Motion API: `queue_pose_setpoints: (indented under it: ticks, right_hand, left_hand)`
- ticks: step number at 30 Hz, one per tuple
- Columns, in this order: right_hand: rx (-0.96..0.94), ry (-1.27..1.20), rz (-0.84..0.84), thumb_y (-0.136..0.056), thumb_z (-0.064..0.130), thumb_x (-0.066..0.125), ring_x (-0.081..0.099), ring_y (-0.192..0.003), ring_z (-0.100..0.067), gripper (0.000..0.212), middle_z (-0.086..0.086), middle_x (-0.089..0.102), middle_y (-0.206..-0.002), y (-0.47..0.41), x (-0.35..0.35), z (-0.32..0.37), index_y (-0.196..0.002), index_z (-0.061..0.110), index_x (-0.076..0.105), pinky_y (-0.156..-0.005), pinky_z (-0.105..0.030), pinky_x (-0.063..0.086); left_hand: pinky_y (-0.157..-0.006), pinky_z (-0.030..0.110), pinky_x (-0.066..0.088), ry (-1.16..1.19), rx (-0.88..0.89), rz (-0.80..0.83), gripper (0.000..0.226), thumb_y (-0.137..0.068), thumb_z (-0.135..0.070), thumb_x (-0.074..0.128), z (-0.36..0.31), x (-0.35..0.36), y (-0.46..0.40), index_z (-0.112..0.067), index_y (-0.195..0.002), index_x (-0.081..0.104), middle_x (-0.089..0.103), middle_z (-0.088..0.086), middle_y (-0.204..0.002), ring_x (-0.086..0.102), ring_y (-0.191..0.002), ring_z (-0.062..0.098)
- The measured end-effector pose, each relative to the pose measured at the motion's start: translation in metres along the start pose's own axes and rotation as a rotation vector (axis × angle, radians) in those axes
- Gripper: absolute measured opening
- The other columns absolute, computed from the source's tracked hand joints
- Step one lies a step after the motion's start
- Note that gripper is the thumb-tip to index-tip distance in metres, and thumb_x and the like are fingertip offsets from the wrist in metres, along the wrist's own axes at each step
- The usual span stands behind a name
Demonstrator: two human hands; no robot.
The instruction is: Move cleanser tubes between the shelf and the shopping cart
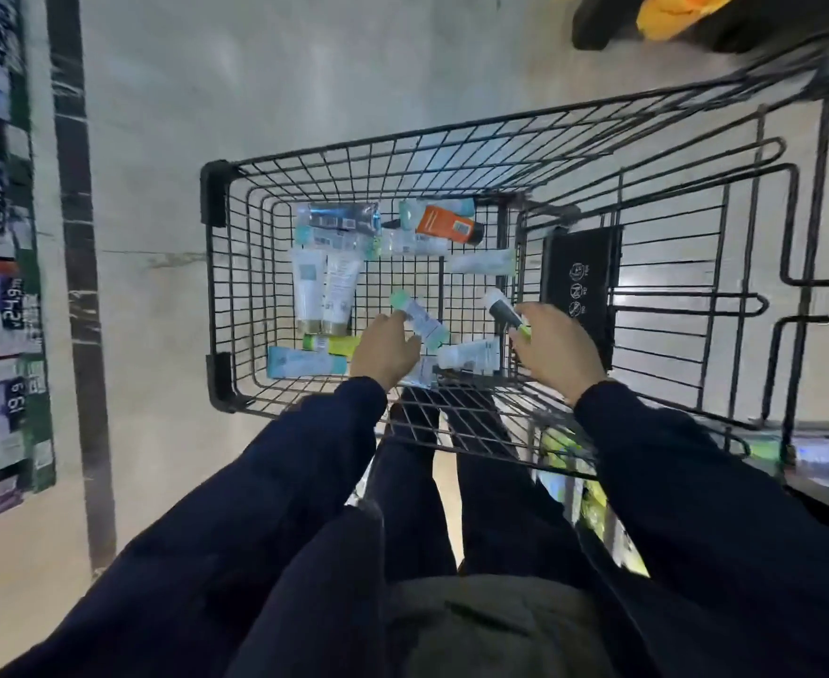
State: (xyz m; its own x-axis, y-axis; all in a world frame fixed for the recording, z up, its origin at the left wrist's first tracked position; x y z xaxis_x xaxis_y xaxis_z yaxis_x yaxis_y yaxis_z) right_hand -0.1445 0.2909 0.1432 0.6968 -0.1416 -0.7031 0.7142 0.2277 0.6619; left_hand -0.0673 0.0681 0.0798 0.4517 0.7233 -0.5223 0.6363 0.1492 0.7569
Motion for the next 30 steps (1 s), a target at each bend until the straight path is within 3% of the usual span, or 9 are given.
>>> queue_pose_setpoints:
  ticks: [2, 4, 7, 11, 17, 21, 24, 27, 30]
  right_hand:
    - [0.000, 0.032, 0.019, -0.102, 0.026, 0.053, 0.065, -0.103, -0.037, 0.027, -0.013, 0.067, -0.114, -0.034, 0.016, -0.009, -0.124, 0.015, 0.060, -0.075, -0.042, 0.051]
    - [0.009, 0.060, 0.044, -0.100, 0.026, 0.054, 0.065, -0.101, -0.038, 0.024, -0.016, 0.068, -0.111, -0.065, 0.036, -0.020, -0.121, 0.014, 0.060, -0.070, -0.040, 0.045]
    - [0.023, 0.084, 0.077, -0.099, 0.024, 0.056, 0.066, -0.101, -0.040, 0.028, -0.020, 0.068, -0.112, -0.101, 0.065, -0.037, -0.123, 0.009, 0.058, -0.075, -0.043, 0.050]
    - [0.050, 0.158, 0.111, -0.097, 0.016, 0.056, 0.067, -0.100, -0.042, 0.035, -0.024, 0.067, -0.112, -0.128, 0.096, -0.056, -0.129, 0.003, 0.056, -0.075, -0.044, 0.052]
    - [0.024, 0.345, 0.189, -0.091, -0.001, 0.054, 0.069, -0.096, -0.043, 0.027, -0.023, 0.070, -0.105, -0.151, 0.119, -0.058, -0.117, 0.000, 0.060, -0.069, -0.043, 0.051]
    - [0.015, 0.397, 0.228, -0.089, -0.004, 0.057, 0.069, -0.096, -0.043, 0.044, -0.021, 0.070, -0.104, -0.161, 0.127, -0.056, -0.131, 0.005, 0.050, -0.063, -0.041, 0.044]
    - [0.015, 0.406, 0.251, -0.088, -0.002, 0.059, 0.068, -0.099, -0.043, 0.055, -0.021, 0.069, -0.106, -0.169, 0.131, -0.059, -0.140, 0.007, 0.042, -0.064, -0.042, 0.043]
    - [0.031, 0.379, 0.227, -0.090, 0.002, 0.058, 0.066, -0.104, -0.044, 0.051, -0.023, 0.068, -0.111, -0.174, 0.129, -0.062, -0.139, 0.006, 0.044, -0.067, -0.041, 0.041]
    - [0.078, 0.254, 0.161, -0.089, 0.010, 0.058, 0.067, -0.096, -0.041, 0.033, -0.020, 0.069, -0.107, -0.175, 0.120, -0.064, -0.122, 0.008, 0.055, -0.068, -0.039, 0.043]
  left_hand:
    - [-0.080, 0.036, 0.050, 0.066, -0.064, 0.027, 0.045, -0.097, -0.021, 0.057, 0.010, 0.016, -0.031, -0.009, -0.141, 0.052, 0.063, 0.019, -0.127, 0.064, -0.099, 0.031]
    - [-0.074, 0.032, 0.046, 0.135, -0.139, 0.032, 0.041, -0.095, -0.017, 0.057, 0.023, 0.029, -0.060, -0.007, -0.135, 0.055, 0.067, 0.017, -0.118, 0.062, -0.089, 0.027]
    - [-0.082, 0.035, 0.051, 0.278, -0.262, -0.009, 0.040, -0.096, -0.022, 0.056, 0.043, 0.047, -0.097, -0.006, -0.133, 0.054, 0.066, 0.017, -0.121, 0.063, -0.101, 0.032]
    - [-0.090, 0.043, 0.056, 0.447, -0.396, -0.082, 0.039, -0.096, -0.023, 0.061, 0.060, 0.063, -0.129, -0.005, -0.127, 0.048, 0.062, 0.014, -0.118, 0.060, -0.101, 0.029]
    - [-0.094, 0.049, 0.055, 0.459, -0.428, -0.159, 0.059, -0.097, -0.037, 0.066, 0.067, 0.076, -0.155, -0.005, -0.136, 0.035, 0.062, 0.019, -0.125, 0.062, -0.109, 0.036]
    - [-0.089, 0.044, 0.055, 0.438, -0.430, -0.212, 0.061, -0.098, -0.036, 0.064, 0.074, 0.076, -0.161, -0.008, -0.141, 0.032, 0.065, 0.012, -0.112, 0.063, -0.098, 0.031]
    - [-0.083, 0.046, 0.059, 0.452, -0.416, -0.239, 0.048, -0.096, -0.027, 0.064, 0.077, 0.072, -0.163, -0.008, -0.130, 0.036, 0.062, 0.004, -0.095, 0.064, -0.087, 0.028]
    - [-0.074, 0.052, 0.063, 0.499, -0.435, -0.215, 0.039, -0.090, -0.021, 0.061, 0.080, 0.073, -0.163, -0.009, -0.118, 0.037, 0.058, 0.003, -0.088, 0.068, -0.083, 0.029]
    - [-0.075, 0.054, 0.063, 0.641, -0.473, -0.134, 0.043, -0.080, -0.029, 0.058, 0.083, 0.078, -0.159, -0.012, -0.115, 0.038, 0.063, 0.012, -0.100, 0.071, -0.090, 0.032]
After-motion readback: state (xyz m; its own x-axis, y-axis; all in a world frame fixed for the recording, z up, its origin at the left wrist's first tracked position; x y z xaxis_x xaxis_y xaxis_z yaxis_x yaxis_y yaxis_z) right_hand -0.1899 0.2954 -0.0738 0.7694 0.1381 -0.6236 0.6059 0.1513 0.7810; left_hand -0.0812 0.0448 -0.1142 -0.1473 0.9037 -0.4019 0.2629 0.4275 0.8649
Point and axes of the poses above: each hand's wrist, its own y-axis away from the middle knuckle, its own x-axis out of the palm, z = x × y, the point moved 10 cm from there along -y, towards the middle knuckle
